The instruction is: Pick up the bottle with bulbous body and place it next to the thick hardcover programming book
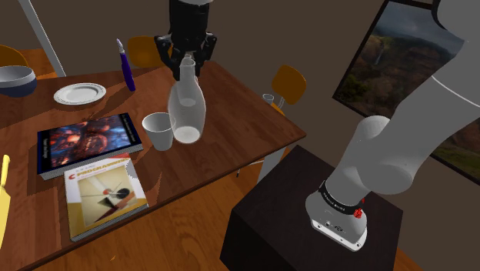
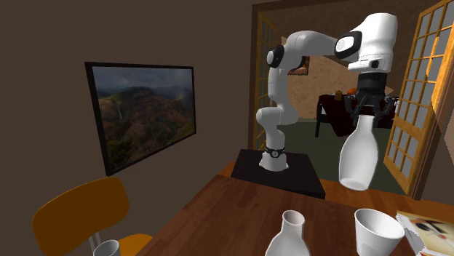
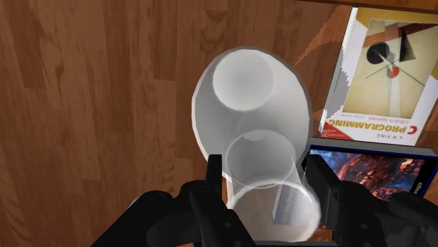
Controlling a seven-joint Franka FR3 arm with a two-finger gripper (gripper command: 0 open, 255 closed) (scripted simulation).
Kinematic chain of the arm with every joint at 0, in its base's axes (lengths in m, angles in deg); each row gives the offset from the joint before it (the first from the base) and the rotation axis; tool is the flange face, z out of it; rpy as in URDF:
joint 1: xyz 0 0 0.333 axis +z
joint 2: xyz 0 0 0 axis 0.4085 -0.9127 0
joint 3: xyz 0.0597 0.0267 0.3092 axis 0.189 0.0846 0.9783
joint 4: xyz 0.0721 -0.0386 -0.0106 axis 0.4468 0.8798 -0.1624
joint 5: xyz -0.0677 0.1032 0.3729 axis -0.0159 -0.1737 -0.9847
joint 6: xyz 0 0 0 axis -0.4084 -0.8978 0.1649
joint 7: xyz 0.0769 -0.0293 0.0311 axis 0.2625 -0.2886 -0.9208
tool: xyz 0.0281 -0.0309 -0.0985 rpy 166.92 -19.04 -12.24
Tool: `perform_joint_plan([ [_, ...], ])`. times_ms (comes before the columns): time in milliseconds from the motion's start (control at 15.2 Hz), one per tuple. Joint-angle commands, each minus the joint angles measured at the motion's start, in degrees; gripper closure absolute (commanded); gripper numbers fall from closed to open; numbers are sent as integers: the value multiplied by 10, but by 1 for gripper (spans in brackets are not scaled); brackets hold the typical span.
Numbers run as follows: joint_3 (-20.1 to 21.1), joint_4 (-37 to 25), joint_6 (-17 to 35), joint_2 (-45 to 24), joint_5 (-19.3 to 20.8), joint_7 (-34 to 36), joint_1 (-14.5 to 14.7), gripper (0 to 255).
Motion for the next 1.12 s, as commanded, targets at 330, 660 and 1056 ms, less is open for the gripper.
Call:
perform_joint_plan([
  [330, 1, 56, 54, 2, 1, 4, 0, 255],
  [660, 1, 90, 92, -2, 3, 8, 1, 255],
  [1056, 3, 127, 138, -11, 7, 14, 0, 255],
])
